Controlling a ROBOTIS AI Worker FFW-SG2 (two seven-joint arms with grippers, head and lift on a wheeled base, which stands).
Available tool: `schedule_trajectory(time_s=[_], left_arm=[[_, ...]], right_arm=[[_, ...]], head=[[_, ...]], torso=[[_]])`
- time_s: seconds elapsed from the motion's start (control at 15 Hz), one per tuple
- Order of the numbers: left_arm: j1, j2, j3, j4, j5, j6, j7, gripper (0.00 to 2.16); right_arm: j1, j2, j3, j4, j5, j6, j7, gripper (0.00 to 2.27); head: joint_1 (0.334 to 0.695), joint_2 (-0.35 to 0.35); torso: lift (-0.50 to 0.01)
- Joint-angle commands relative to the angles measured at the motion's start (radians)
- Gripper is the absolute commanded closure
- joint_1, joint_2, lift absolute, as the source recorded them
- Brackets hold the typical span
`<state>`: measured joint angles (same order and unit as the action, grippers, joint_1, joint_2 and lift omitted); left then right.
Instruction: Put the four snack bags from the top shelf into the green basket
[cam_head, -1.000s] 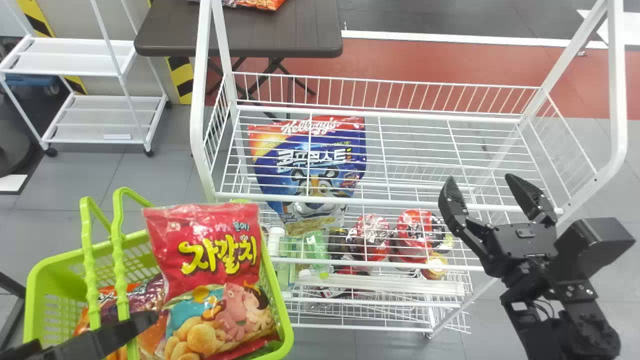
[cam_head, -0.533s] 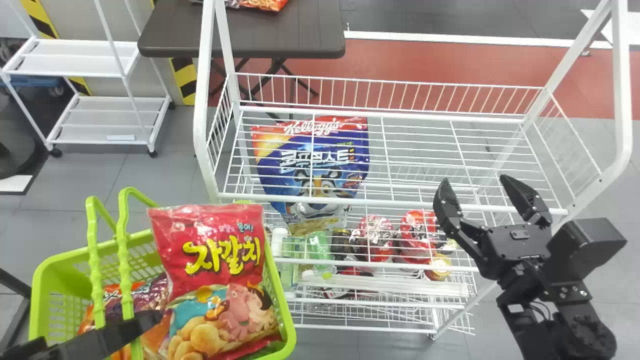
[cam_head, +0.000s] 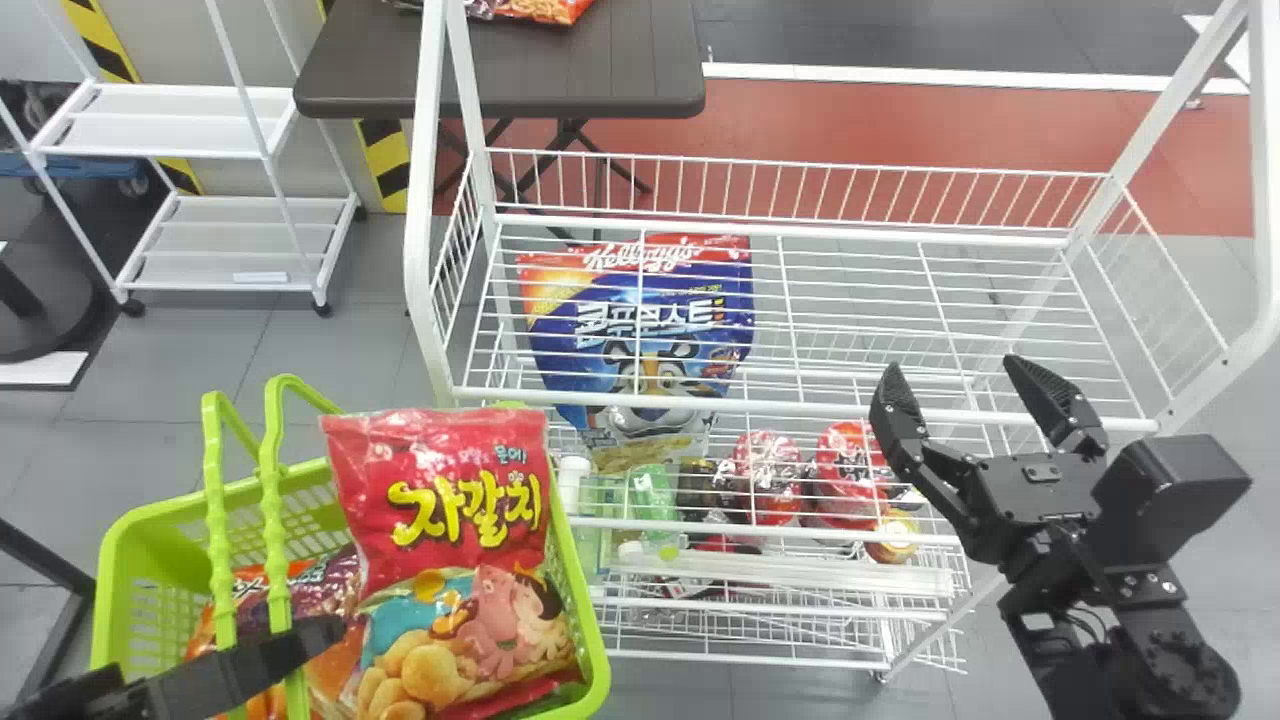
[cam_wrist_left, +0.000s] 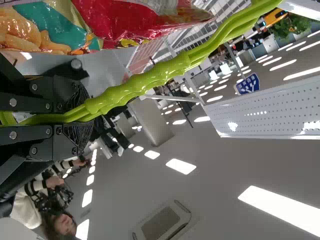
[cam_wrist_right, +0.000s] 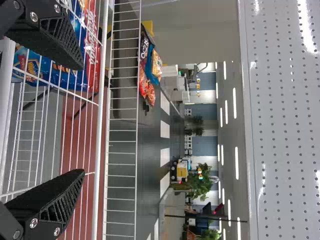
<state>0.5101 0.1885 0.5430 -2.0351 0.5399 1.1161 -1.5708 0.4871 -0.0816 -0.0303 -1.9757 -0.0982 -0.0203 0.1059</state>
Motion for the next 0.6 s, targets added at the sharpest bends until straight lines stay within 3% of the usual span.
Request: schedule_trajectory(time_s=[0.0,0.53], left_arm=[[-0.004,0.000,-0.001,0.001,0.000,0.000,-0.010,2.15],[-0.010,-0.003,-0.003,0.001,0.002,0.000,-0.010,2.15]], right_arm=[[-0.001,0.000,0.003,0.000,0.000,0.001,-0.011,0.08],[-0.007,-0.001,0.004,0.008,-0.003,0.001,-0.014,0.08]], head=[[0.695,-0.016],[0.695,-0.018]], torso=[[0.000],[0.000]])
